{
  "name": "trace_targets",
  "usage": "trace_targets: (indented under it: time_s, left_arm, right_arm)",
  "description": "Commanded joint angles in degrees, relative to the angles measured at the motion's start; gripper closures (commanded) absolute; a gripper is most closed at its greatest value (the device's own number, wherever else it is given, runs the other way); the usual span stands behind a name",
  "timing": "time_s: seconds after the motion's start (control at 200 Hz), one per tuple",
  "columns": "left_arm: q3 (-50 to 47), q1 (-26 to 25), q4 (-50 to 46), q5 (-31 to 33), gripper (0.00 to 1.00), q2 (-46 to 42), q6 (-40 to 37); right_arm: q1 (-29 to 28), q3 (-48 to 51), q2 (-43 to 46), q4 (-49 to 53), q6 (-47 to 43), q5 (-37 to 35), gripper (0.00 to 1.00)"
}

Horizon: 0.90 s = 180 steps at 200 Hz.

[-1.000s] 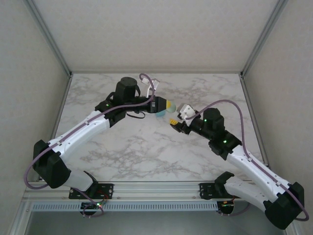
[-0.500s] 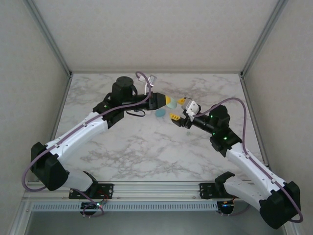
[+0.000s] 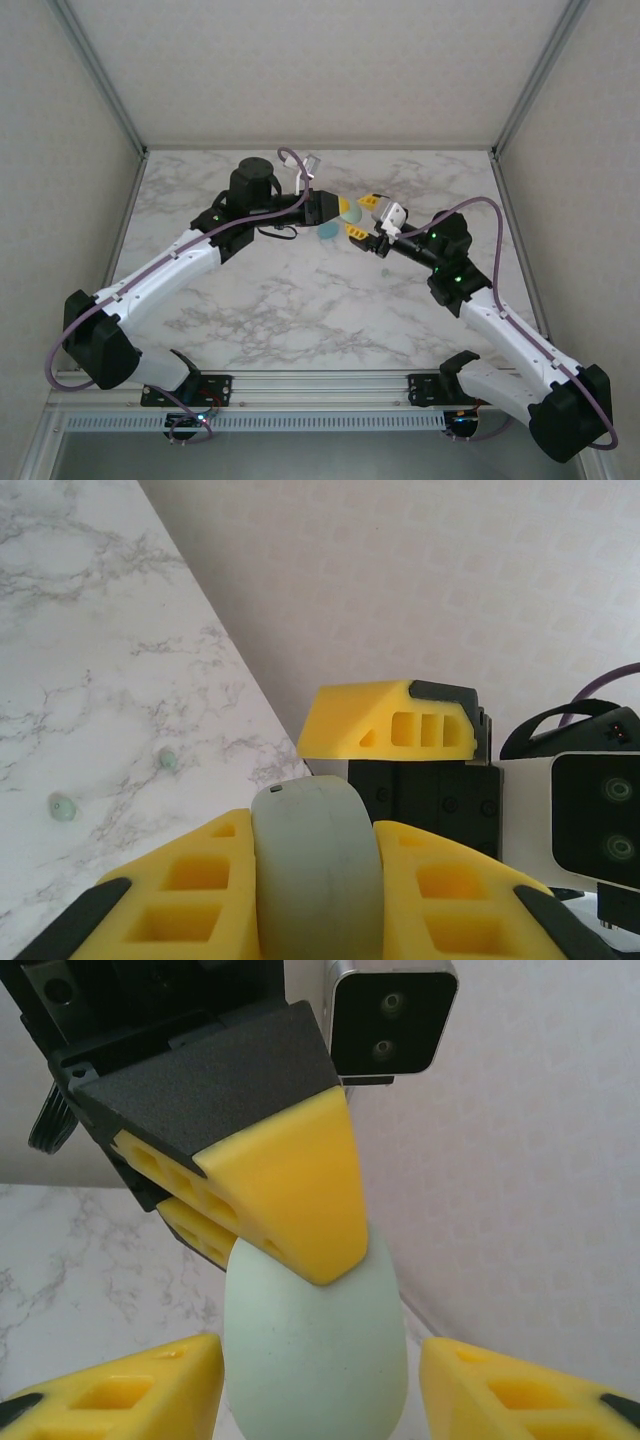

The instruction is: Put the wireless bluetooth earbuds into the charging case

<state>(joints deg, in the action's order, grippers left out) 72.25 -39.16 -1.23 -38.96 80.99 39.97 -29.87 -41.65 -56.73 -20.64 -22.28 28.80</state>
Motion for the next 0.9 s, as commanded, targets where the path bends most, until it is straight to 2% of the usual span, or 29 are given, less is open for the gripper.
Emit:
trace_targets:
  time_s: [0.0, 0.375, 0.456, 0.556, 0.626, 0.671, 0.801, 0.896]
  left_arm:
    - [-0.09, 0.31, 1.96, -1.25, 0.84, -1.72, 0.86]
    - [-0.15, 0.31, 1.92, -1.18, 0.82, -2.88, -0.18]
    - [-0.35, 0.27, 1.66, -0.5, 0.72, -3.74, -1.65]
    - [-0.35, 0.31, -0.06, 1.0, 0.68, -5.23, -5.06]
    - [-0.35, 0.31, -1.36, 2.5, 0.5, -6.38, -7.58]
    - [-0.51, 0.31, -2.11, 3.32, 0.46, -7.16, -9.56]
    - [-1.12, 0.4, -6.62, 6.58, 0.34, -10.19, -18.9]
    - [-3.32, 0.43, -8.43, 9.23, 0.28, -13.88, -29.23]
  right_arm:
    - [0.19, -2.82, -1.04, -1.27, 0.43, 1.49, 0.46]
    - [0.2, -4.3, -1.13, 1.95, 0.18, 1.48, 0.56]
    - [0.23, -5.01, -0.78, 4.7, -0.04, 2.32, 0.58]
    - [0.18, -7.33, -1.18, 9.52, 0.86, 4.1, 0.6]
    - [0.23, -9.23, -1.81, 13.37, 1.67, 6.37, 0.61]
    - [0.38, -10.2, -2.22, 15.09, 2.22, 7.99, 0.61]
    - [1.13, -13.96, -4.14, 21.2, 4.3, 12.89, 0.62]
    - [2.28, -18.63, -6.88, 28.26, 5.49, 18.06, 0.62]
